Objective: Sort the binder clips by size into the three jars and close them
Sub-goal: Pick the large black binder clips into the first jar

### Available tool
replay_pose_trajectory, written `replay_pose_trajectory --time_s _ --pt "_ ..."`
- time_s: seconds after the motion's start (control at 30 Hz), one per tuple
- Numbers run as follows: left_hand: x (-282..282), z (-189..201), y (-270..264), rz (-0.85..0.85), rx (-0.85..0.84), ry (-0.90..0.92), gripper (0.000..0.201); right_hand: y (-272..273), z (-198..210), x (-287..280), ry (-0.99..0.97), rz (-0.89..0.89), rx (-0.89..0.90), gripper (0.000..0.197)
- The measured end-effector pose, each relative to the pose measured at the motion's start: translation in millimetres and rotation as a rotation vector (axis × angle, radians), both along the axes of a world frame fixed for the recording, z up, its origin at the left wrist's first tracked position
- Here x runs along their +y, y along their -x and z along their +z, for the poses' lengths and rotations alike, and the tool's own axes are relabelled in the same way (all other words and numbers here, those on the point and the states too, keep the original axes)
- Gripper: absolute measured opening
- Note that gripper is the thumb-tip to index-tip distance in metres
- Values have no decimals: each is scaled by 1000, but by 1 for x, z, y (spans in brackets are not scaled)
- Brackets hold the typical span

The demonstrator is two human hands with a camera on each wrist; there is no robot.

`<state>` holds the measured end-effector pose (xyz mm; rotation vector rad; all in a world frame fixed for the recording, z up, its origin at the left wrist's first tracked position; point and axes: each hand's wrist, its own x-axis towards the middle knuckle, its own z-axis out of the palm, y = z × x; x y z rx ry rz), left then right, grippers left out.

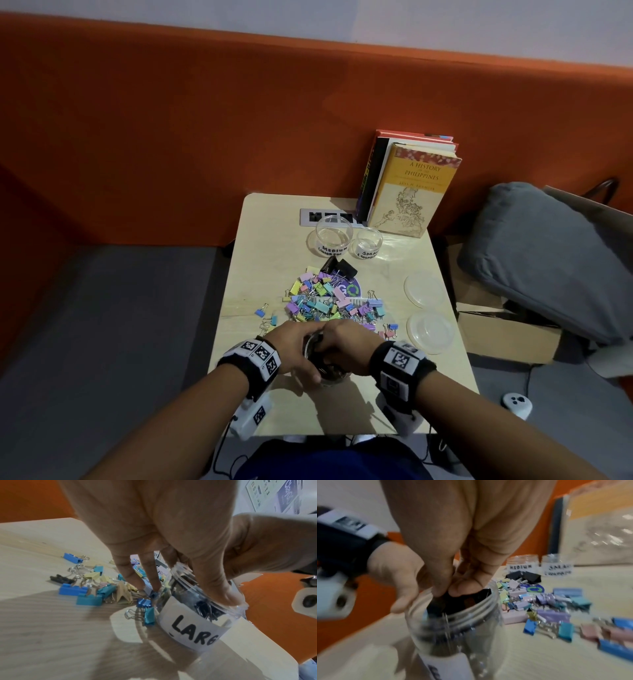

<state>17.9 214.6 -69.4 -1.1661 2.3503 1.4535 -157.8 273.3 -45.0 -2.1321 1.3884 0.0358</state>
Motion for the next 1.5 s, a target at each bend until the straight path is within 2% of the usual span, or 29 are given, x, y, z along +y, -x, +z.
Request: replay_pose_trajectory --time_s 0.13,0.2,0.3,0.4,0.47,0.6,0.63,0.7,0.83,0.9,1.0,1.07,1.17,1.3,1.5 --pt "1 -1 -1 -1 11 -5 96 25 15 -2 4 -363 -193 16" --pt "2 -1 -1 -8 15 10 96 39 12 -4 35 -501 -202 17" --pt "2 0 -1 -21 26 12 96 51 9 -4 23 -584 -155 17" --pt "2 0 -1 -18 29 3 95 53 4 1 -113 -526 -127 18" --pt "3 0 -1 -5 29 -2 94 50 -3 7 -229 -460 -140 40" --pt "4 -3 -1 4 36 -3 96 42 -20 22 -282 -395 -116 104" --pt "4 -3 1 -5 40 13 96 40 -23 27 -278 -386 -104 115" --pt "7 -2 7 -51 32 69 98 37 -30 35 -226 -385 -102 123" --pt "8 -5 16 -166 1 124 97 43 -34 44 -103 -390 -61 113" --pt "1 -4 19 -140 10 136 79 48 -30 48 -108 -397 -51 111" --pt "-24 1 28 -46 -49 292 50 59 -25 54 -113 -426 -60 110" --pt "-44 2 38 -34 -108 399 39 67 -21 58 -128 -457 -64 115" --pt "-71 -1 56 -7 -212 499 34 72 -16 62 -148 -474 -100 125" --pt "-92 -6 86 -2 -327 580 33 75 -11 59 -131 -448 -66 111" --pt "-109 -19 113 24 -466 711 26 77 -16 57 -147 -487 -82 108"
